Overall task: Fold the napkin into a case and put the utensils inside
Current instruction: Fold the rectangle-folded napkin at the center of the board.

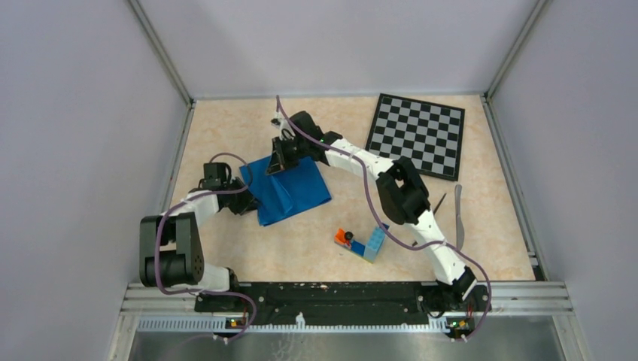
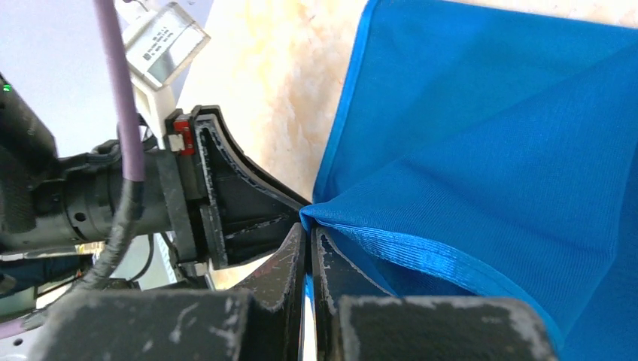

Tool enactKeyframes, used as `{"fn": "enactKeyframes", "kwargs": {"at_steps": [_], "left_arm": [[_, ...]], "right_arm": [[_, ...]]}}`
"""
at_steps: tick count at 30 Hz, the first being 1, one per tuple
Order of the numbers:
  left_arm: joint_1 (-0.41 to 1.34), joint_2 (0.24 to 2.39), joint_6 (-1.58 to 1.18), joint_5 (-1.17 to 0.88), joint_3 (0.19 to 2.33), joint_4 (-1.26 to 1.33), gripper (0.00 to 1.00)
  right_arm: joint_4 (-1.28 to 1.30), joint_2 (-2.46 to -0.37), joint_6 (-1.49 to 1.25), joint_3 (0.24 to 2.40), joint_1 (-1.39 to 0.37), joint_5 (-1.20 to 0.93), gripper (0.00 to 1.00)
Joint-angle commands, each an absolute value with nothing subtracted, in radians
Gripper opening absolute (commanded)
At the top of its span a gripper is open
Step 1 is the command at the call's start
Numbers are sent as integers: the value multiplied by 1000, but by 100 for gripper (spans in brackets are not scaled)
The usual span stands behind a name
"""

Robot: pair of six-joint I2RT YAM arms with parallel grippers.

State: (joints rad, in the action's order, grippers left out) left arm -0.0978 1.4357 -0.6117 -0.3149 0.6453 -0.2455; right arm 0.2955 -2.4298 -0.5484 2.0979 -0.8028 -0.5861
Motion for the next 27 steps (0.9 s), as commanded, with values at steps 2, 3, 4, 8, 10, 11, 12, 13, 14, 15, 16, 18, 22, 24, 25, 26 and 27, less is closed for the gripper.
{"fn": "enactKeyframes", "kwargs": {"at_steps": [2, 3, 4, 8, 10, 11, 12, 13, 14, 15, 16, 18, 22, 24, 25, 26, 27], "left_arm": [[-96, 1461, -601, -240, 619, -222, 30], [-96, 1459, -601, -236, 618, -223, 30], [-96, 1458, -600, -234, 617, -225, 31], [-96, 1436, -597, -221, 624, -236, 31], [-96, 1424, -597, -217, 624, -237, 31], [-95, 1421, -597, -215, 623, -238, 31], [-96, 1418, -598, -216, 623, -240, 31], [-95, 1418, -598, -214, 622, -240, 31], [-95, 1414, -598, -214, 619, -240, 32], [-95, 1411, -599, -215, 618, -239, 31], [-96, 1409, -600, -216, 615, -237, 32], [-96, 1407, -600, -218, 613, -237, 31], [-96, 1400, -600, -218, 608, -235, 31], [-96, 1398, -601, -221, 604, -230, 31], [-95, 1398, -602, -221, 602, -228, 31], [-95, 1396, -603, -222, 599, -226, 30], [-95, 1396, -603, -223, 596, -226, 30]], "right_arm": [[250, -2446, -567, 2179, -820, -615, 0], [252, -2452, -570, 2184, -822, -618, 0], [255, -2460, -570, 2189, -823, -620, 0], [249, -2476, -574, 2187, -827, -627, 0], [246, -2482, -577, 2187, -831, -628, 0], [243, -2485, -580, 2186, -832, -632, 0], [242, -2487, -582, 2186, -834, -634, 0], [241, -2489, -583, 2187, -836, -634, 0], [238, -2490, -582, 2188, -838, -634, 0], [236, -2492, -581, 2188, -839, -634, 0], [235, -2497, -582, 2192, -840, -634, 0], [242, -2506, -584, 2205, -841, -635, 0], [243, -2526, -586, 2222, -841, -638, 0], [240, -2532, -590, 2224, -840, -635, 0], [240, -2536, -591, 2228, -841, -635, 0], [240, -2539, -593, 2232, -841, -633, 0], [242, -2543, -595, 2237, -841, -630, 0]]}}
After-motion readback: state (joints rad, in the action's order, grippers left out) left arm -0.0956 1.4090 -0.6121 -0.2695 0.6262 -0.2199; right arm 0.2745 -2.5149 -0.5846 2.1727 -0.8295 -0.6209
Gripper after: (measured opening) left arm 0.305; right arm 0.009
